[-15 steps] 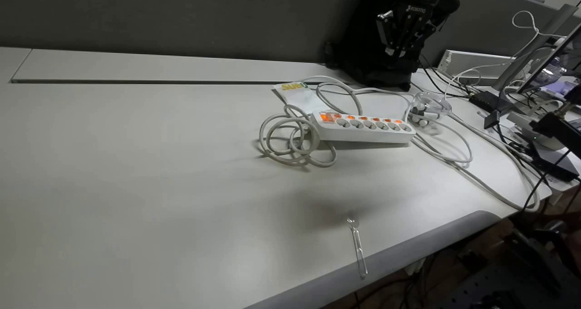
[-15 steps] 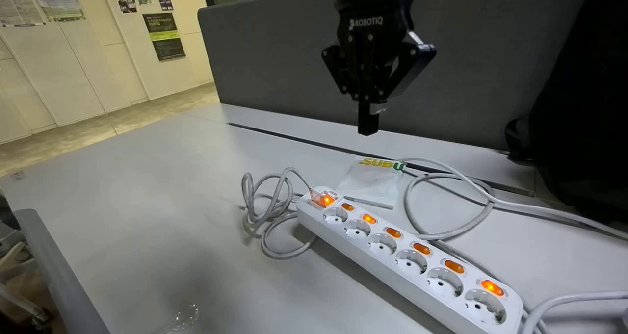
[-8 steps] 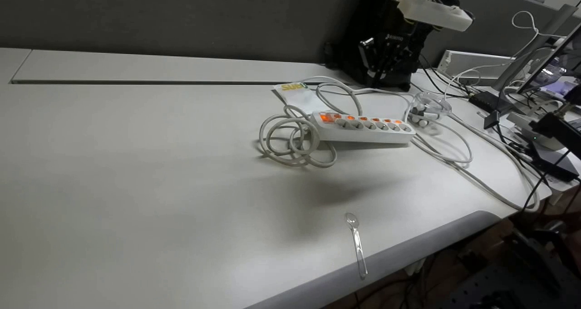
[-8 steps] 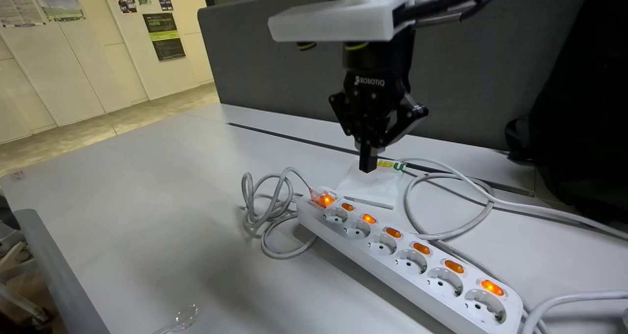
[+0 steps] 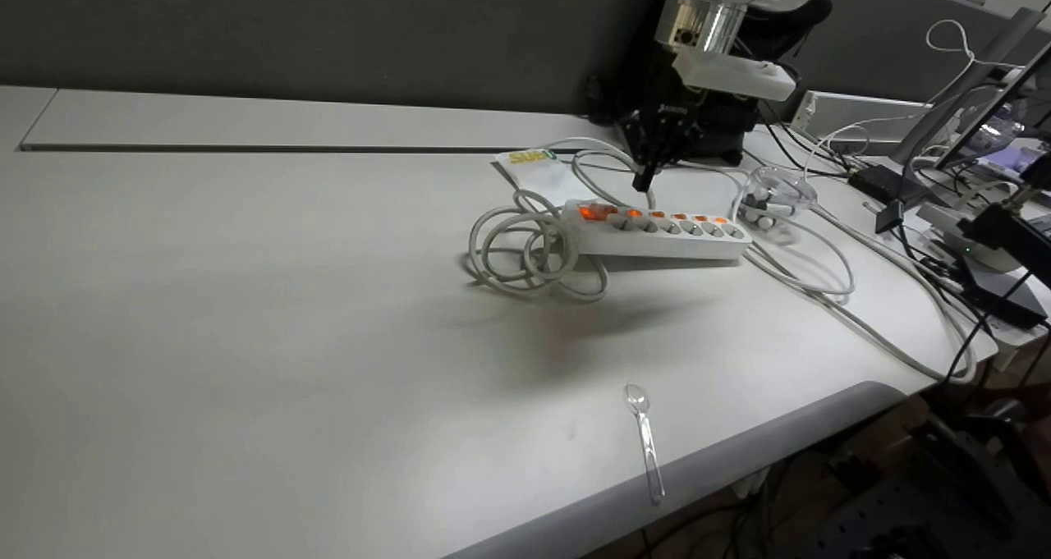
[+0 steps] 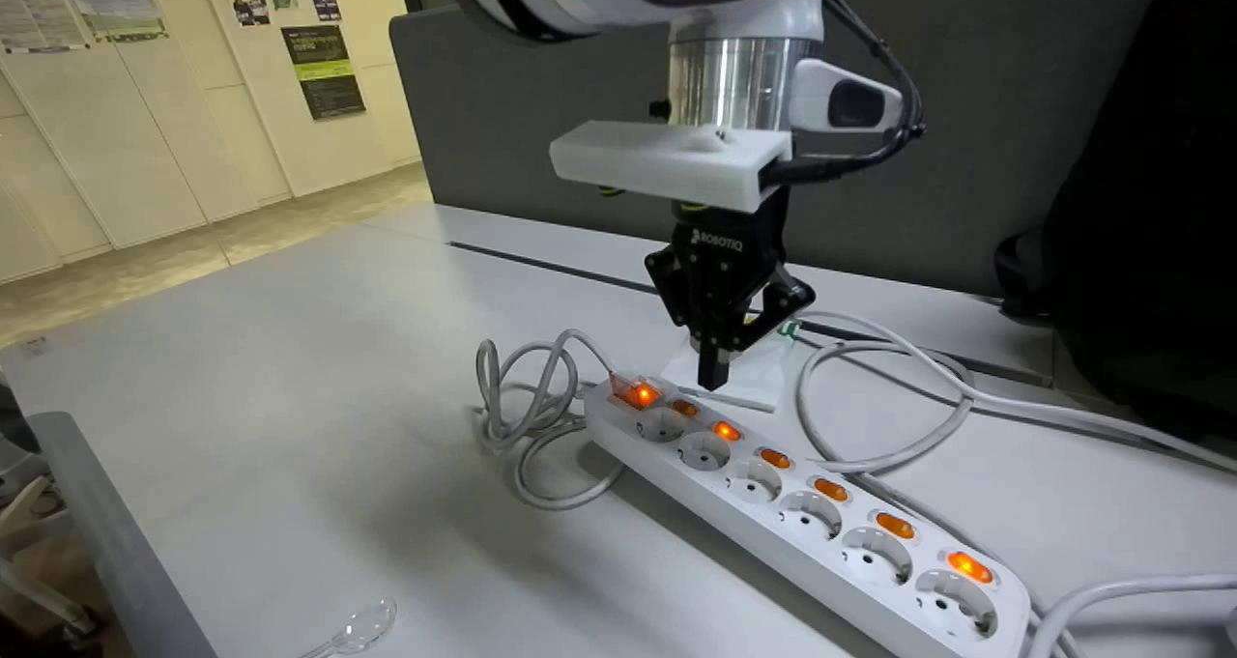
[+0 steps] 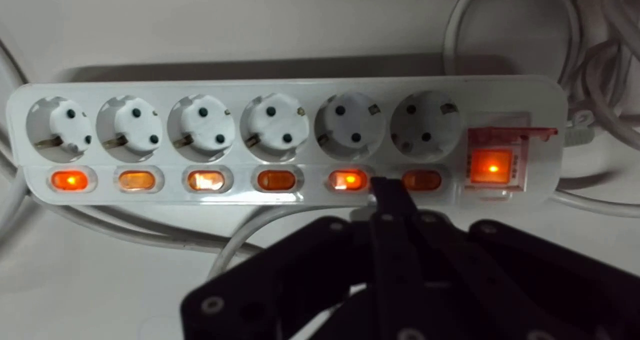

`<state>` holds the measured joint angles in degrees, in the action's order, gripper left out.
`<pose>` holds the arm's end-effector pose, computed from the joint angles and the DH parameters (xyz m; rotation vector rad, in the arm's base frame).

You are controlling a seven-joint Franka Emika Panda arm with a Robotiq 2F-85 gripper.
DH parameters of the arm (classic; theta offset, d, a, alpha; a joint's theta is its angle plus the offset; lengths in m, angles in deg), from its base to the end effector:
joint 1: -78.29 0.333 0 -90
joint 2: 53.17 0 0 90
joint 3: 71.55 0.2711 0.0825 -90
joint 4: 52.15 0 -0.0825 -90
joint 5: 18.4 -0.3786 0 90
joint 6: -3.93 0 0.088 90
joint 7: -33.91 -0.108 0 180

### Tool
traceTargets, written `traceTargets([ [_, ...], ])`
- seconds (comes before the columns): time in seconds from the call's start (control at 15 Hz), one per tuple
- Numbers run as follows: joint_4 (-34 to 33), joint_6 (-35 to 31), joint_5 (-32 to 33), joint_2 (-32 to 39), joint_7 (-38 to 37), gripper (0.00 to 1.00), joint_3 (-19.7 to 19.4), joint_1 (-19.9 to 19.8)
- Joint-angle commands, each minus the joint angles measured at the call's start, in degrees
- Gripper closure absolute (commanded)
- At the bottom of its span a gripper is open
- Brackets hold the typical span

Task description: Turn on the first switch from the main one on the adapter

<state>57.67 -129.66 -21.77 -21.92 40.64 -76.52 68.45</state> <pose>0.5675 -0.1493 0.1619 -3.1052 0.2719 0.1976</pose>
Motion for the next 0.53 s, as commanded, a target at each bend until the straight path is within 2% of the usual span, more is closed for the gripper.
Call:
traceTargets([
  [0.0,-1.3,0.9,0.2,1.8,0.0,1.00,0.8,0.2],
  [0.47,-0.2,0.0,0.2,1.7,0.0,0.99,1.0,0.2],
])
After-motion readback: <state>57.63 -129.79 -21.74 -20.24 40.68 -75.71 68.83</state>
